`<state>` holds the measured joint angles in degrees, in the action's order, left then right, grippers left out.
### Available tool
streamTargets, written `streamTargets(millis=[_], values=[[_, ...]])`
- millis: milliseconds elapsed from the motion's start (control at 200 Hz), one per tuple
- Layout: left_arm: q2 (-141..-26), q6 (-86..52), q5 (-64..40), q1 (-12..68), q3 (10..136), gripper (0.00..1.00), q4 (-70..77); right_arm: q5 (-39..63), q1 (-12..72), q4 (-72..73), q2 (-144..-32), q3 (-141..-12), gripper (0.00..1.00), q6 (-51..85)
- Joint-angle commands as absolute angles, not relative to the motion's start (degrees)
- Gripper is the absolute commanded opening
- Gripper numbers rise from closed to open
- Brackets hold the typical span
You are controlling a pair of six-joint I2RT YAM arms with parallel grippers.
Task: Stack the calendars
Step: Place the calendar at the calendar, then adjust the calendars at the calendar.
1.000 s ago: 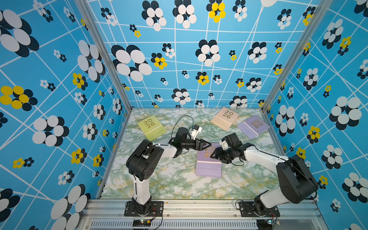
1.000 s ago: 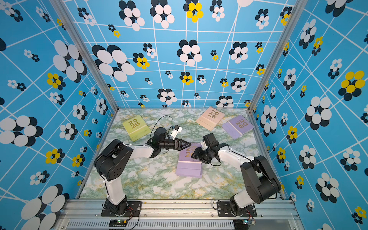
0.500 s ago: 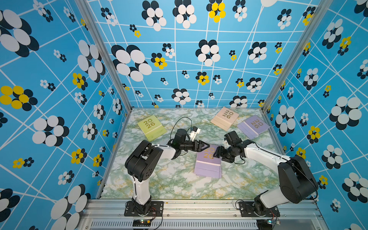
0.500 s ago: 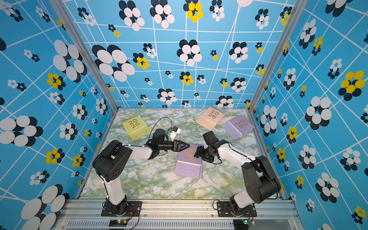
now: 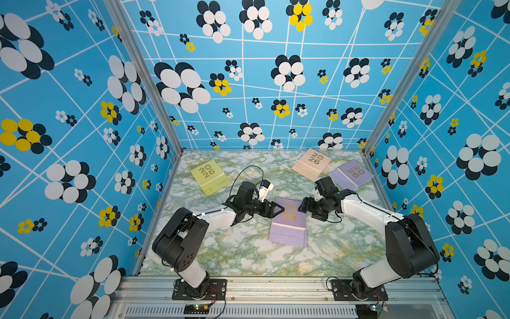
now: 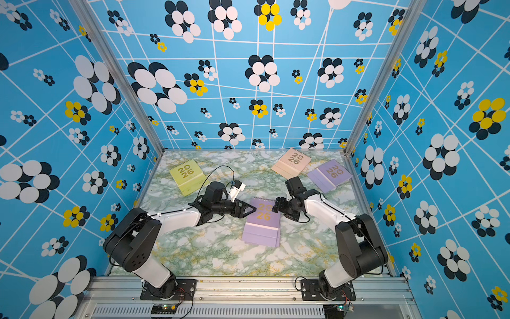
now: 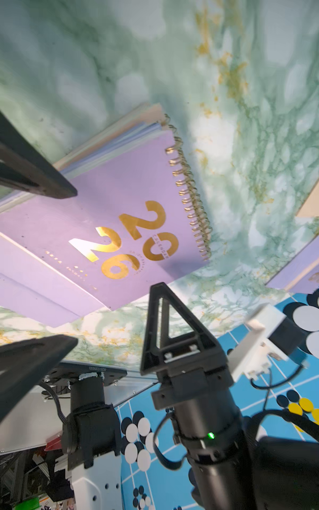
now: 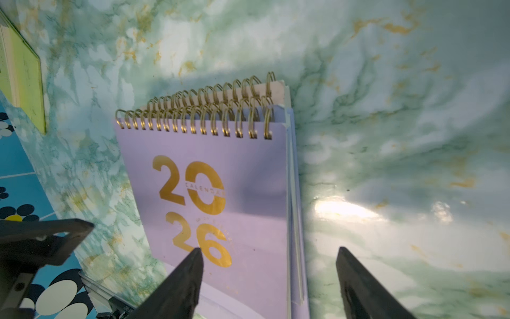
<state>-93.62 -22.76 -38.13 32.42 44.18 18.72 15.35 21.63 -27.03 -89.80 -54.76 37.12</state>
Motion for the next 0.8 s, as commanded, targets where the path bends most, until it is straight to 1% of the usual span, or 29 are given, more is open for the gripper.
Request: streamTargets(millis=[0, 190, 490, 795], values=[[-92.39, -20.56, -35.93, 33.56, 41.92, 0.79, 14.66, 15.43, 21.21, -27.07, -92.14, -57.08, 0.78, 35.33], [-91.65, -21.34, -34.04, 35.71, 40.51, 0.79, 13.84, 14.72, 21.15, -27.34, -95.17, -59.55, 0.79, 34.81], [-91.24, -20.18, -29.22, 40.98, 42.31, 0.79, 6.86, 15.73, 21.40, -26.12, -97.94, -61.25, 0.79, 34.69], [-89.61, -17.16, -25.57, 40.54, 44.96, 0.80, 1.09, 15.41, 22.54, -25.92, -98.17, -61.73, 0.79, 35.33]])
